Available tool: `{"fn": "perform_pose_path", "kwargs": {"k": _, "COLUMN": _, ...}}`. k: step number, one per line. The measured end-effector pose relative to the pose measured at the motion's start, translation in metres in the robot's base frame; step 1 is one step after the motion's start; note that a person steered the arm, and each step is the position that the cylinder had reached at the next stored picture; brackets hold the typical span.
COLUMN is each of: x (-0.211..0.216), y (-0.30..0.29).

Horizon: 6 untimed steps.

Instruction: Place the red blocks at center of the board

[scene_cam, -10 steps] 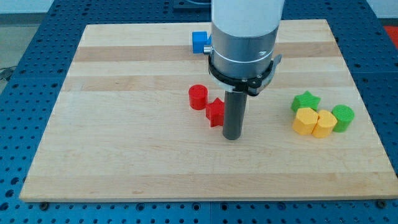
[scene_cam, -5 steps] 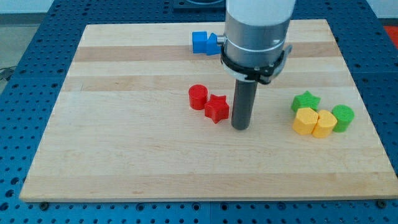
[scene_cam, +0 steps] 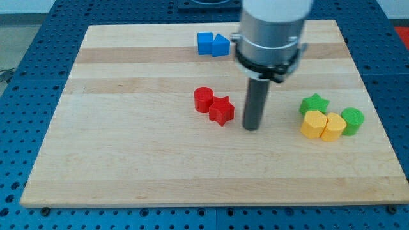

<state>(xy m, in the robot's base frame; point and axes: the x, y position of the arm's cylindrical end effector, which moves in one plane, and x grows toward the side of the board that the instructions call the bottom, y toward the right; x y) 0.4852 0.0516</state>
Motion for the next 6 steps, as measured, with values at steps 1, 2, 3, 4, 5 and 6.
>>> {"fn": "perform_pose_path", "kwargs": {"k": 1, "x": -0.012, "y": -0.01}}
{"fn": "perform_pose_path", "kwargs": {"k": 2, "x": -0.041, "y": -0.033}}
{"fn": "perform_pose_path", "kwargs": {"k": 3, "x": -0.044, "y": -0.033}}
{"fn": "perform_pose_path", "kwargs": {"k": 4, "x": -0.046, "y": -0.033}}
{"fn": "perform_pose_path", "kwargs": {"k": 5, "x": -0.046, "y": -0.033}}
{"fn": "perform_pose_path", "kwargs": {"k": 6, "x": -0.046, "y": -0.029}}
